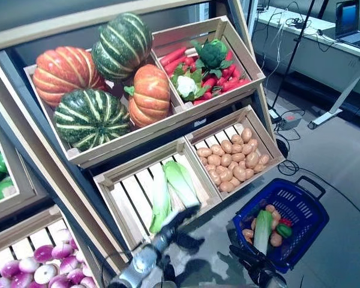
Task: Put vegetables into the basket
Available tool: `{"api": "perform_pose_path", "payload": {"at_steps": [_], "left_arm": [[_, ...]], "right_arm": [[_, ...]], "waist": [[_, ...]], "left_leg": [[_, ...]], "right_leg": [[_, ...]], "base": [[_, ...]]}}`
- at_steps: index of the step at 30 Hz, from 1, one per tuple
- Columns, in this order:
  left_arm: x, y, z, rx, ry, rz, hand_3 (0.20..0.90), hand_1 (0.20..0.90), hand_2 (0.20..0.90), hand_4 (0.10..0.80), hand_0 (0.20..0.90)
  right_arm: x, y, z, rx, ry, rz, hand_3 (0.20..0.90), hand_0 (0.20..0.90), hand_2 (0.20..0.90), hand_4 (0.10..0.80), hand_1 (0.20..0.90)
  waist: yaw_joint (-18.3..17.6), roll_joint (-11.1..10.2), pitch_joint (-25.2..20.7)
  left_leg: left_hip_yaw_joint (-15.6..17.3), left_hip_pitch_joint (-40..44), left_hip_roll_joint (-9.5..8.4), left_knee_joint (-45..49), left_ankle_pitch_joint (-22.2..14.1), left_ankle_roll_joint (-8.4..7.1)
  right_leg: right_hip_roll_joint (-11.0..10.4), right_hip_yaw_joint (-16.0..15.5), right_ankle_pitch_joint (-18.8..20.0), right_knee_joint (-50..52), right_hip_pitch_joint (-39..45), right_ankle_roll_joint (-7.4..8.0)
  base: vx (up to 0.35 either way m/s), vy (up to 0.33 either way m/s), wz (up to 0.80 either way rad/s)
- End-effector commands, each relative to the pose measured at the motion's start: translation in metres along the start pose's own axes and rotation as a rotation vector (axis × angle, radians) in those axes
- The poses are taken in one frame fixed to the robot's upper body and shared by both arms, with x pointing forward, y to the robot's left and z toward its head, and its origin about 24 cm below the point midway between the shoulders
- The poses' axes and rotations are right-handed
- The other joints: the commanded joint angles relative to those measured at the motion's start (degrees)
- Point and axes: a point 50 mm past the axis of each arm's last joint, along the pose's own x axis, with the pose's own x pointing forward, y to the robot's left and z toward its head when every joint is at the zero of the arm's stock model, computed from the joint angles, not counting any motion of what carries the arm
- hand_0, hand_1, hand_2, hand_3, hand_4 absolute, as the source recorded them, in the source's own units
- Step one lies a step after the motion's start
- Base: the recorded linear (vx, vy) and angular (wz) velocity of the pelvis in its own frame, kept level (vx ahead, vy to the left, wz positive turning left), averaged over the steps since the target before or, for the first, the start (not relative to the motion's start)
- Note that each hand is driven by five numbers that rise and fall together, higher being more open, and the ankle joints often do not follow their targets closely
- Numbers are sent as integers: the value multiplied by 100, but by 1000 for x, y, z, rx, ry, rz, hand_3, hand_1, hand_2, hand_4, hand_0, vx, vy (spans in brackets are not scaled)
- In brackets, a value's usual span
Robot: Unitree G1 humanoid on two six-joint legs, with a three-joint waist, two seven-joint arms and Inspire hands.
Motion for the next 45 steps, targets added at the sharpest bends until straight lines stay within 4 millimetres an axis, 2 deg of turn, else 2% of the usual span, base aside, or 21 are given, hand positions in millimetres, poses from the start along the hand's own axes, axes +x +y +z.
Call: {"api": "perform_pose_path", "payload": {"at_steps": [1,2,4,5,8,12,15,18,22,24,27,28,32,34,41,42,45], "left_arm": [[36,60,87,27,-456,374,900,900,900,800,900],[34,73,92,50,-476,486,900,900,900,800,900],[33,82,93,93,-468,598,900,900,900,800,900],[34,89,84,144,-388,703,900,900,900,800,900],[37,98,62,199,-218,822,900,900,900,800,900],[38,98,44,267,-85,852,900,900,900,800,900],[39,99,24,288,81,875,900,900,900,800,900],[48,99,19,201,151,912,900,900,900,800,900],[67,111,36,90,116,941,900,900,900,800,900],[79,129,61,73,34,979,900,900,900,800,900],[87,141,81,70,-11,1003,900,900,900,800,900],[92,146,95,69,-51,1013,900,900,900,800,900],[98,153,110,46,-83,1035,900,900,900,800,900],[98,165,119,40,-86,1082,900,900,900,800,900],[101,184,134,14,-94,1111,900,900,900,800,900],[101,185,136,17,-95,1113,900,900,900,800,900],[105,189,147,20,-113,1105,900,900,900,800,900]], "right_arm": [[5,26,14,47,-87,33,900,900,900,800,900],[4,24,11,46,-83,24,900,900,900,800,900],[3,22,7,45,-72,16,900,900,900,800,900],[2,19,2,44,-55,6,900,900,900,800,900],[0,11,-7,33,-22,-14,900,900,900,800,900],[-2,6,-10,5,-5,-24,900,900,900,800,900],[-3,4,-10,-11,-6,-12,900,900,900,800,900],[2,13,4,-6,-53,29,900,900,900,800,900],[11,36,44,-6,-150,124,900,900,900,800,900],[14,62,75,-38,-229,213,900,900,900,800,900],[13,75,93,-64,-280,246,900,900,900,800,900],[12,81,103,-53,-315,253,900,900,900,800,900],[11,81,112,-23,-350,261,900,900,900,800,900],[10,82,120,-18,-373,262,900,900,900,800,900],[10,78,130,-16,-390,240,900,900,900,800,900],[10,78,131,-14,-390,237,900,900,900,800,900],[10,77,133,-9,-394,233,900,900,900,800,900]], "waist": [[174,-77,-11],[187,-85,-37],[181,-95,-73],[154,-100,-119],[55,-91,-190],[-18,-61,-228],[-112,-37,-209],[-170,-26,46],[-237,-76,558],[-286,-153,896],[-322,-201,1027],[-355,-225,1128],[-402,-262,1255],[-460,-258,1355],[-562,-259,1472],[-572,-262,1504],[-603,-269,1549]], "left_leg": [[160,523,85,16,-824,-52],[154,538,106,16,-829,-56],[145,552,121,16,-836,-60],[147,567,143,16,-836,-66],[166,612,185,16,-819,-75],[202,649,208,16,-791,-77],[204,635,213,67,-750,-72],[71,107,280,685,-793,-87],[-36,-798,355,1820,-1033,-123],[-49,-1448,427,2719,-1357,-78],[-29,-1904,468,3342,-1654,-23],[-35,-2230,511,3764,-1842,-3],[-102,-2664,573,4402,-2131,26],[-156,-2975,642,4871,-2344,27],[-256,-3456,678,5464,-2598,40],[-289,-3477,680,5637,-2799,9],[-311,-3640,680,5792,-2858,34]], "right_leg": [[-271,-15,470,75,-310,-251],[-258,-33,464,67,-295,-271],[-237,-30,454,59,-284,-292],[-213,-8,443,56,-276,-309],[-162,38,413,64,-269,-335],[-126,93,386,92,-277,-357],[-100,188,245,343,-398,-384],[-135,330,2,1101,-985,-460],[-194,622,-311,2154,-1891,-556],[-253,750,-611,3069,-2557,-680],[-313,813,-831,3702,-3029,-724],[-395,862,-992,4200,-3369,-737],[-530,945,-1217,4868,-3839,-731],[-582,1057,-1372,5311,-4198,-739],[-600,1188,-1561,5874,-4782,-771],[-613,1219,-1744,6037,-4808,-726],[-598,1244,-1785,6164,-4980,-721]], "base": [[77,-45,7],[89,-48,6],[99,-37,8],[115,-27,10],[139,-10,6],[118,21,-2],[99,49,-7],[-104,35,-27],[-289,42,-12],[-361,54,-2],[-168,36,9],[-159,34,13],[-100,14,15],[-71,8,4],[-6,10,-1],[34,8,4],[-4,-10,4]]}}
